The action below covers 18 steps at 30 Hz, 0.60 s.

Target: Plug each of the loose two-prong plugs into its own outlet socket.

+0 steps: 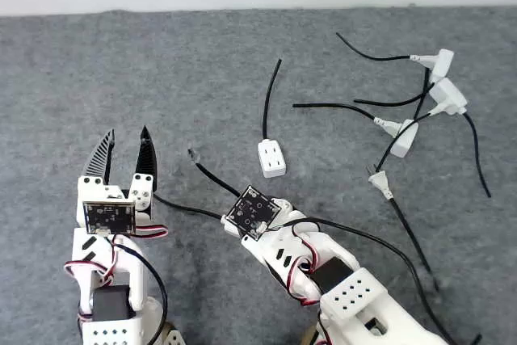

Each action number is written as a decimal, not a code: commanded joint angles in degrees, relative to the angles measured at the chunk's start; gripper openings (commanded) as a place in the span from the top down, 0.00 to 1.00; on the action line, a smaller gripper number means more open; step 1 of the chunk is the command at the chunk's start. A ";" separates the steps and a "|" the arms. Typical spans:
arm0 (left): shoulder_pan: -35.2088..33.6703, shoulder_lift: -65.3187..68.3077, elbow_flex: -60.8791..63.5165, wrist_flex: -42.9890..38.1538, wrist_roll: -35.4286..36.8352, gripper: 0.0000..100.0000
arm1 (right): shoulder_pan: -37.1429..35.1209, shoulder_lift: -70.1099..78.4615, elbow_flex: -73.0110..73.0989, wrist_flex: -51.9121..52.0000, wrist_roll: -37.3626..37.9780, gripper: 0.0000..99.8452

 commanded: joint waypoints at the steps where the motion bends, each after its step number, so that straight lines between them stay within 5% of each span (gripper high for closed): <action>1: 0.53 -0.44 -0.57 -1.14 0.44 0.83 | 0.75 1.01 -0.70 4.26 0.70 0.99; 18: 0.53 -0.44 -0.57 -1.14 0.44 0.83 | 0.75 1.01 -4.48 3.56 0.70 0.99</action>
